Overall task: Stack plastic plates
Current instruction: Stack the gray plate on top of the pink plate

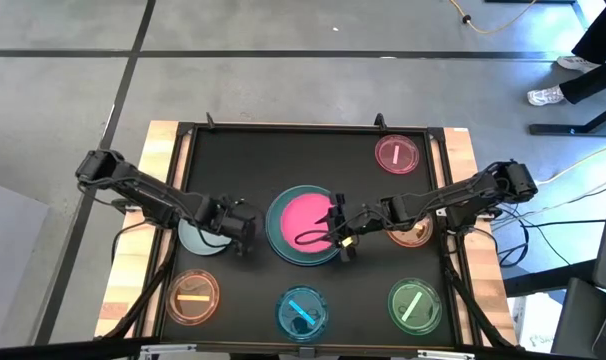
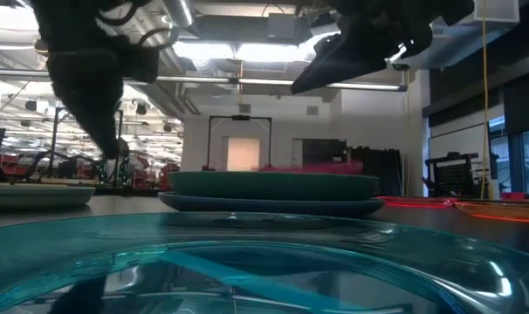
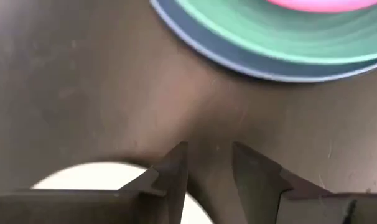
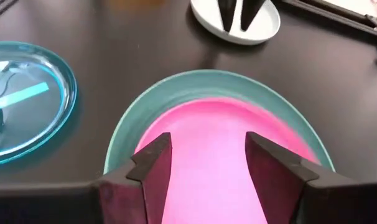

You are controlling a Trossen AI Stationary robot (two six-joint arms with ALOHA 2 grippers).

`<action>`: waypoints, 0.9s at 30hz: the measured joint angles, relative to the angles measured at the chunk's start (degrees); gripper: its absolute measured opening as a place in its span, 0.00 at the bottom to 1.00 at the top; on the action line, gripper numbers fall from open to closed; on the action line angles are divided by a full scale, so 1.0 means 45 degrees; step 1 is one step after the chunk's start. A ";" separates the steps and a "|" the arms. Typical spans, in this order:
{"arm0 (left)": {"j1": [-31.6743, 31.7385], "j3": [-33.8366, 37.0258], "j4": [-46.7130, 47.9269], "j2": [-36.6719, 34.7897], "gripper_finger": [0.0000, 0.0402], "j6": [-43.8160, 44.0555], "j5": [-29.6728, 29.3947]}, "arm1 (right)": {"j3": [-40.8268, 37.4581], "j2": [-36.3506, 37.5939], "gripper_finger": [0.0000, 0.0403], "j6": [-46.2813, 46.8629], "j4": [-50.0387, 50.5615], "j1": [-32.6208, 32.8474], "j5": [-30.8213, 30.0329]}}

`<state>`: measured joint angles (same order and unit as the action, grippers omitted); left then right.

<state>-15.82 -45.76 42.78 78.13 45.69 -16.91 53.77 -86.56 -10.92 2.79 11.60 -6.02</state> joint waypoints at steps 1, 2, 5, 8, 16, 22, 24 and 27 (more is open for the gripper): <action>-0.0035 0.0160 0.0016 -0.0001 0.29 0.0259 0.0170 | 0.0003 0.0003 0.48 0.0000 -0.0003 0.0000 -0.0005; -0.0080 0.0368 0.0024 -0.0010 0.29 0.0529 0.0412 | 0.0003 0.0003 0.48 0.0000 0.0013 0.0000 0.0000; -0.0238 0.0935 0.0046 0.0005 0.29 0.1359 0.0943 | 0.0003 0.0003 0.48 -0.0005 0.0004 0.0000 0.0000; -0.0280 0.1472 0.0041 0.0000 0.29 0.2062 0.1006 | 0.0003 0.0008 0.48 -0.0005 0.0008 -0.0005 0.0000; -0.0231 0.2464 -0.1938 0.0000 0.29 0.1547 0.1741 | 0.0003 0.0008 0.48 -0.0010 0.0008 -0.0005 -0.0013; -0.0163 0.2783 -0.2239 0.0029 0.25 0.0088 0.1816 | 0.0003 0.0008 0.48 -0.0010 0.0008 -0.0005 -0.0102; -0.0163 0.2739 -0.2257 0.0040 0.20 -0.0623 0.1812 | 0.0003 0.0008 0.48 -0.0013 0.0008 0.0000 -0.0102; -0.0163 0.2572 -0.2218 0.0070 0.12 -0.1690 0.1829 | 0.0003 0.0008 0.48 -0.0015 0.0008 -0.0005 -0.0102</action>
<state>-16.56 -34.18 32.81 78.44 38.09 -8.68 53.78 -86.52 -10.98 2.83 11.57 -6.48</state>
